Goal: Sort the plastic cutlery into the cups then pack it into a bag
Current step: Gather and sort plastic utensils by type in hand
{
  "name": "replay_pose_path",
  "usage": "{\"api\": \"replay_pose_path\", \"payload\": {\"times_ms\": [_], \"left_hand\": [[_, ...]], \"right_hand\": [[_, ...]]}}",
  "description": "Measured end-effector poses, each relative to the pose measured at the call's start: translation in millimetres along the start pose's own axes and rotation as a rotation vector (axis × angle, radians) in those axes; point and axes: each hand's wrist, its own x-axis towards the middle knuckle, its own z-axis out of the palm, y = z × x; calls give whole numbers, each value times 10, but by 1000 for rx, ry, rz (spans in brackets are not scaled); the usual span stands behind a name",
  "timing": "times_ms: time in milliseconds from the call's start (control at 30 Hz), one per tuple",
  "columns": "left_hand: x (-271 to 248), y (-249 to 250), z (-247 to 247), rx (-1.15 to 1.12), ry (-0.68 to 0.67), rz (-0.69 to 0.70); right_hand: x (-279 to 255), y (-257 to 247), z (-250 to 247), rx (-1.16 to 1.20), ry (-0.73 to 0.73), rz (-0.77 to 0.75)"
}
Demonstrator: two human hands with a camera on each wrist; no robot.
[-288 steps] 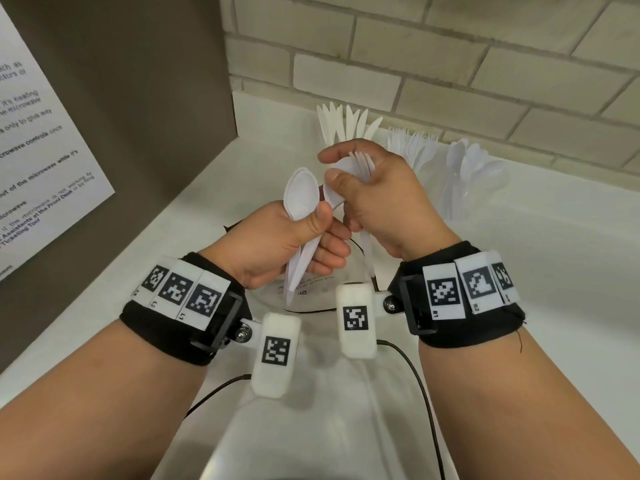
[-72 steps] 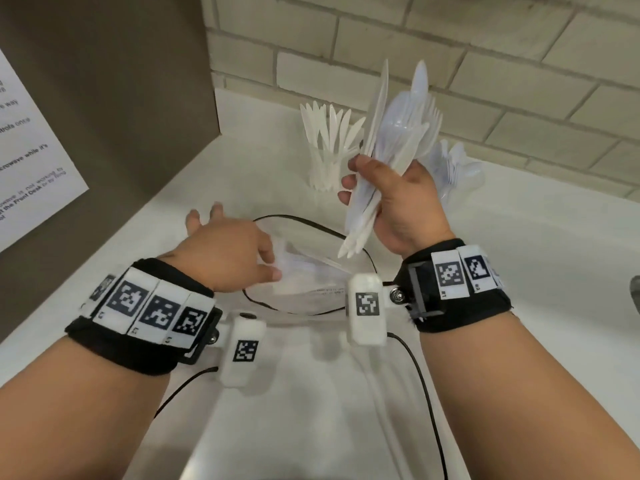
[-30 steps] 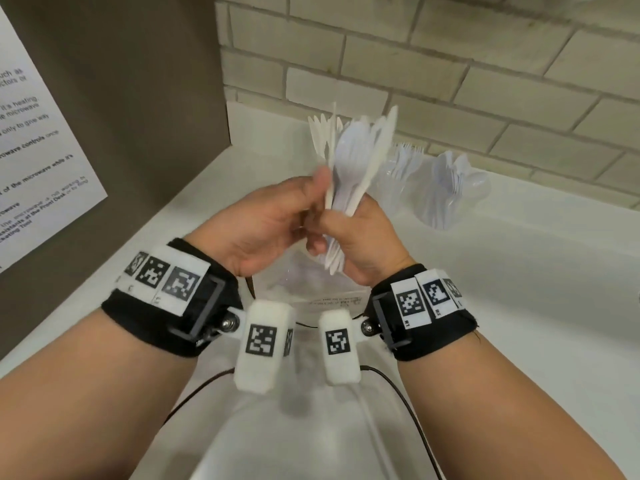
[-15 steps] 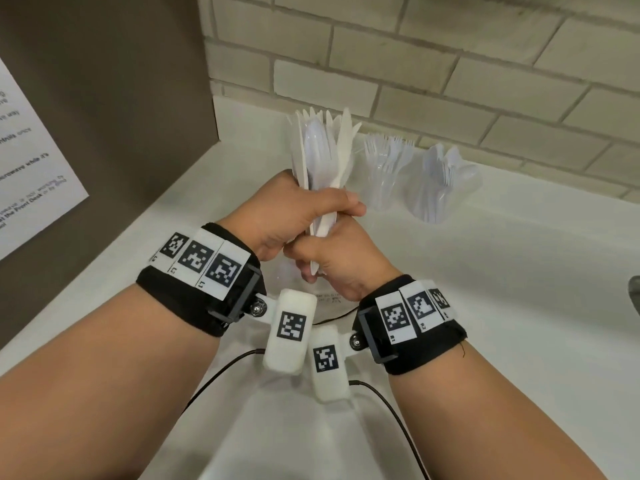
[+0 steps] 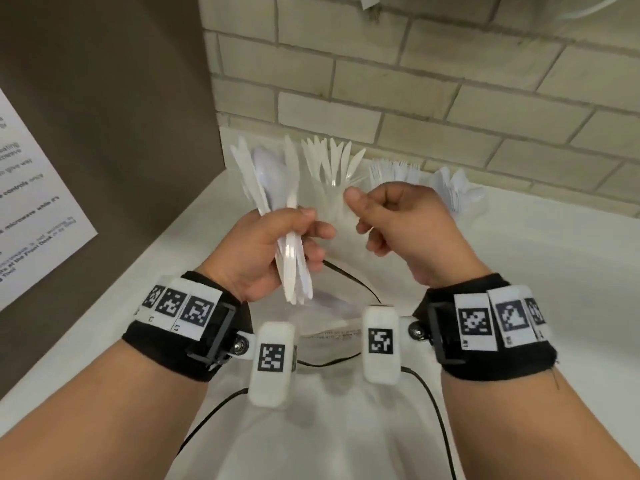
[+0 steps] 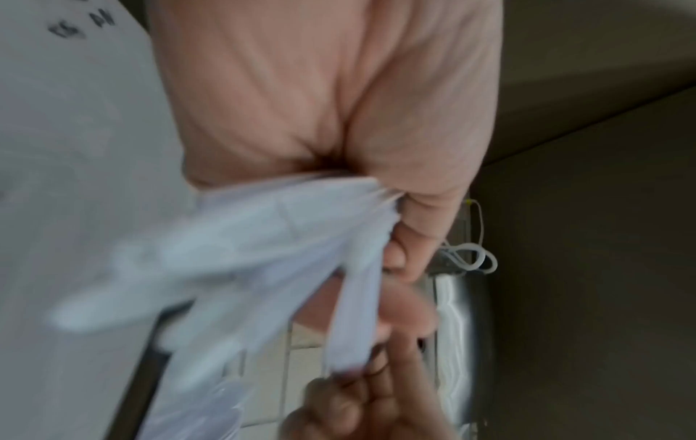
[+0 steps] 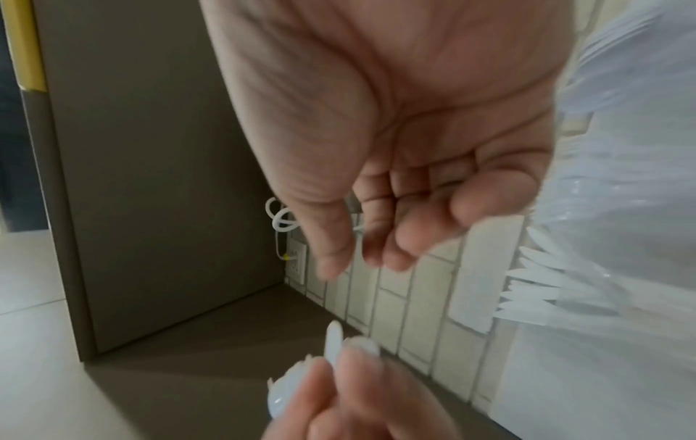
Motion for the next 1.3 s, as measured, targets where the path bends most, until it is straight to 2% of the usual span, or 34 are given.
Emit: {"api": "replay_pose_path", "payload": {"times_ms": [67,133,233,400,533,667,800,1000,1067,1200,1300], "left_hand": [[-8,-54,-23,6,-139,-69],[5,-104,-41,-73,-269,-125],[30,-133,-67,-147,-358,-176],[39,-164,-125,-114,-330,-129],[36,-200,-146,-101,-328,-92],[21,-239,-145,-42,-297,-78],[7,-297,-175,-8,-238,-87],[5,-322,-193,-14,-273,-86],[-10,-318,-204,19,-306,-86],[-41,-307,-232,-24,-403,-105],[-49,-313,-217,-26,-444,-110]], "right_hand": [[93,-95,-7,70,57,-18],[148,-161,49,77,33,-13],[186,-185,142,113,-5,30],[167,-145,218,256,-7,54],[118,-150,287,234,-28,55],[128,-148,307,224,86,63],[139,-195,204,425,141,104],[91,-424,115,791,182,-80],[117,-468,63,749,143,-89],[144,-393,63,392,-13,57],[90,-299,143,286,-151,122]]}}
